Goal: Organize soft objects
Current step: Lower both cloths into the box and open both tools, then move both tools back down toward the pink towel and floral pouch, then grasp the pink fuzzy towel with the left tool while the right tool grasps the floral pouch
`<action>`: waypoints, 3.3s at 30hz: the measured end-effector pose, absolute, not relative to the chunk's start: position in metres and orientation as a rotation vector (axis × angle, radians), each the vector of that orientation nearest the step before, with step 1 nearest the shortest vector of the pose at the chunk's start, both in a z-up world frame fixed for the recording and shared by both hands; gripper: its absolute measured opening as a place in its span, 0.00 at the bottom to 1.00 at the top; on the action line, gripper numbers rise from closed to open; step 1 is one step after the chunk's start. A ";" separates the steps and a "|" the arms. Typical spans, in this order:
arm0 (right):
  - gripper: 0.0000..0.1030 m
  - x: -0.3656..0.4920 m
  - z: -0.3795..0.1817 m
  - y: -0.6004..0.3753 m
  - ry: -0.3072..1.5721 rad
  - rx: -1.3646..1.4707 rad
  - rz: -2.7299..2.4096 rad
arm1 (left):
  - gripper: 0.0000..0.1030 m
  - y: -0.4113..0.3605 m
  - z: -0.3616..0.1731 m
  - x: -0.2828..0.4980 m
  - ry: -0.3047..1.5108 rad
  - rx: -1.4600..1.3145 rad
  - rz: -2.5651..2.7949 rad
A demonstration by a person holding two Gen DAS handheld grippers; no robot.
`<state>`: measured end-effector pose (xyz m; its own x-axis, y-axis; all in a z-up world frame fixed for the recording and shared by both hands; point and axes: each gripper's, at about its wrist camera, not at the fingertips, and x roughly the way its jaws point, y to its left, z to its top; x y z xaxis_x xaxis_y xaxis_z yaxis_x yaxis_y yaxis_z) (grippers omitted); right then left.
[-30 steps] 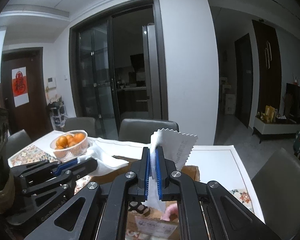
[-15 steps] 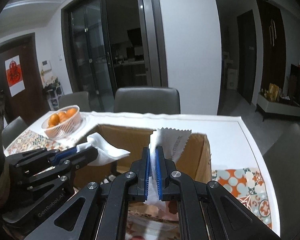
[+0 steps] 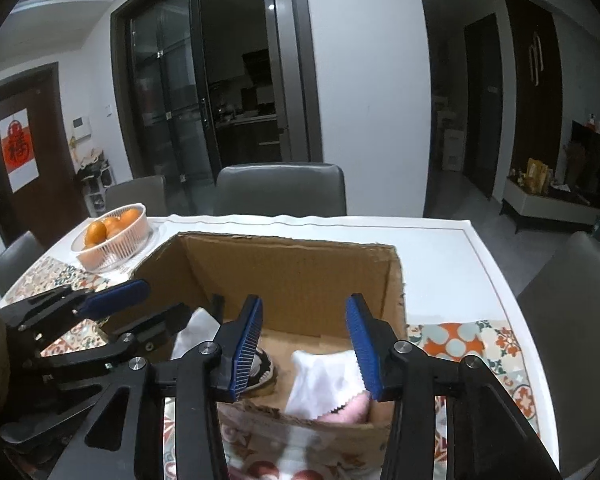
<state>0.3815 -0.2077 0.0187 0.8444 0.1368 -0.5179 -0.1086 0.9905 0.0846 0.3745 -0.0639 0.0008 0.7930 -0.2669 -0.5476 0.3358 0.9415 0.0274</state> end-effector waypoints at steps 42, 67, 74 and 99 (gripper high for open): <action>0.60 0.210 0.038 -0.212 0.422 0.063 0.012 | 0.54 -0.035 0.016 0.194 0.450 0.116 -0.179; 0.79 0.181 -0.028 -0.209 0.604 0.073 0.012 | 0.59 -0.028 -0.052 0.162 0.618 0.099 -0.177; 0.79 0.186 -0.052 -0.210 0.685 0.083 0.024 | 0.59 -0.029 -0.073 0.164 0.684 0.099 -0.185; 0.79 0.213 -0.121 -0.210 0.923 0.107 0.058 | 0.59 -0.032 -0.126 0.187 0.854 0.085 -0.194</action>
